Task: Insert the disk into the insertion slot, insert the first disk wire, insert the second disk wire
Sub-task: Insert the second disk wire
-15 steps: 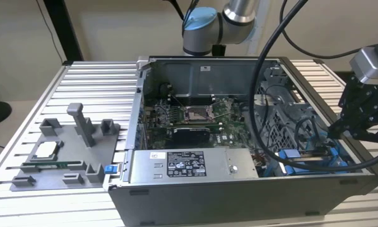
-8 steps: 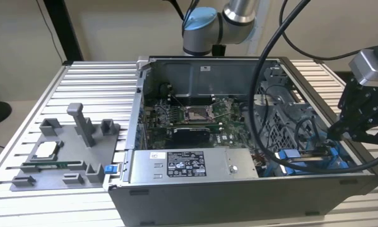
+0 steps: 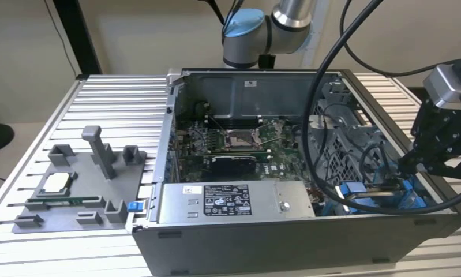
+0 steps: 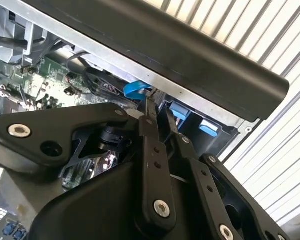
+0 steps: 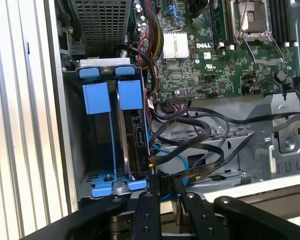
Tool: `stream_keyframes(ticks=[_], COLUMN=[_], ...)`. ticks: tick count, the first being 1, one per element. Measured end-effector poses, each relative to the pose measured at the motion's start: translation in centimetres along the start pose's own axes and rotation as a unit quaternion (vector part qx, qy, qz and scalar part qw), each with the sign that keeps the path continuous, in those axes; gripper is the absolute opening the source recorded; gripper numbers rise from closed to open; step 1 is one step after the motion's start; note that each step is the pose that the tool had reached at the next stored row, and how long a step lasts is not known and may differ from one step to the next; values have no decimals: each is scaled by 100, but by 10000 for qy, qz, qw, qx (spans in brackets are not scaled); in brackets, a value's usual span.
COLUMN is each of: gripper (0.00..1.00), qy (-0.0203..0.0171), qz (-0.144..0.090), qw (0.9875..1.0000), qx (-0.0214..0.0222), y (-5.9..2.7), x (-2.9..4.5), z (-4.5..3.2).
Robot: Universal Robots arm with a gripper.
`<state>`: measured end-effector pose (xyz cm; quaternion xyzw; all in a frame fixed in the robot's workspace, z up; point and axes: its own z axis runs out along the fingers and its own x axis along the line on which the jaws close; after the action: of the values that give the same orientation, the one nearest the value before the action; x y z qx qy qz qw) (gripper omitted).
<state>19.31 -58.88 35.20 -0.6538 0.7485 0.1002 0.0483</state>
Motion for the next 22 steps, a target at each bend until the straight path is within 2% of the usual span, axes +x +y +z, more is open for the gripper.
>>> stream_keyframes(ticks=[1, 9, 16, 22], gripper=[0, 0, 0, 0], qy=[0, -8, -39, -62], qz=[2, 20, 56, 82], qw=[10000, 10000, 10000, 9999], qx=[0, 3, 6, 9], y=[0, 0, 33, 107], x=[0, 0, -36, -58], z=[1, 1, -185, -325])
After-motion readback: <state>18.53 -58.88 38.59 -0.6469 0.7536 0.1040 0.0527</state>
